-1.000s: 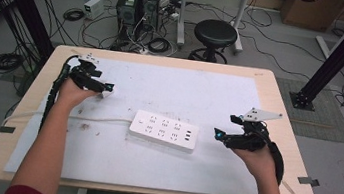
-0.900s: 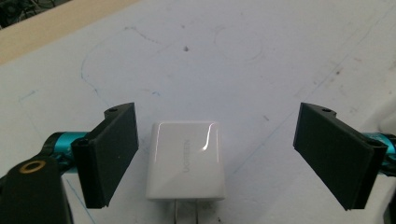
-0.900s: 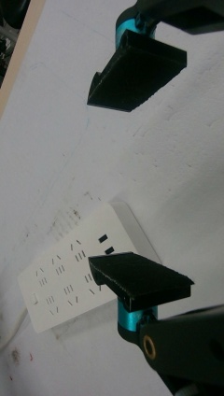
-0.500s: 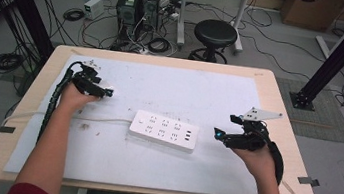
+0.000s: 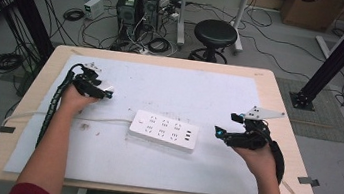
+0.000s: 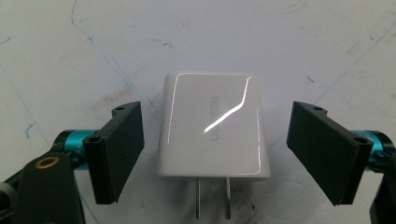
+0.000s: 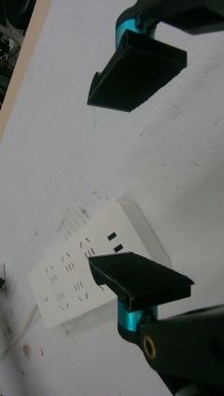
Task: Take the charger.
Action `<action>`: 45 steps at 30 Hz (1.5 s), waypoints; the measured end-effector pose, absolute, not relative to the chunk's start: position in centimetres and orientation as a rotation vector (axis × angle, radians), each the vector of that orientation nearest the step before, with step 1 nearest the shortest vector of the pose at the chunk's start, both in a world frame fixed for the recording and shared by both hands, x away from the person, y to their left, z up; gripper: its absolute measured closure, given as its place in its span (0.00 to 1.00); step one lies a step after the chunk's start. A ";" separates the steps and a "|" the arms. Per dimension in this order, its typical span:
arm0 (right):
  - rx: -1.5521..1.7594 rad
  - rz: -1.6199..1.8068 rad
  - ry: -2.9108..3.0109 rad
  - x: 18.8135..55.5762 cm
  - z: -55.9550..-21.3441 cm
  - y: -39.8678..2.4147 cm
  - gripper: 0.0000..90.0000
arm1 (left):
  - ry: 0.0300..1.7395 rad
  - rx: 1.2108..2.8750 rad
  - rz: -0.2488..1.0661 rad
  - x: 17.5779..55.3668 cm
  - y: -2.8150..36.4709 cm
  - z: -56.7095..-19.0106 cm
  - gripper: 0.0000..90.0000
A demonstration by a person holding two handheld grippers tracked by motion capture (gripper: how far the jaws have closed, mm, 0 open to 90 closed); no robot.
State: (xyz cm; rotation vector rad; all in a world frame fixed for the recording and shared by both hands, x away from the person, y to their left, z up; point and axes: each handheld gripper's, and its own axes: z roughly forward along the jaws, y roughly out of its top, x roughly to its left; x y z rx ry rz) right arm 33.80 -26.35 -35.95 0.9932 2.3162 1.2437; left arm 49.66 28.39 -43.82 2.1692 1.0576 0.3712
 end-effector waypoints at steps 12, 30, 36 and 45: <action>0.996 1.244 2.319 34.0 -36.0 -26.1 0.22 | 1.066 2.173 0.370 49.8 28.4 -44.1 0.27; 1.002 1.240 2.312 34.1 -36.1 -26.3 0.23 | 1.080 2.187 0.424 49.6 28.5 -43.9 0.47; 1.007 1.252 2.306 34.3 -36.0 -26.5 0.23 | 1.042 2.184 0.461 48.5 28.6 -42.3 0.47; 0.992 1.267 2.326 34.8 -35.4 -26.8 0.23 | 0.968 2.137 0.441 45.0 29.0 -38.8 0.47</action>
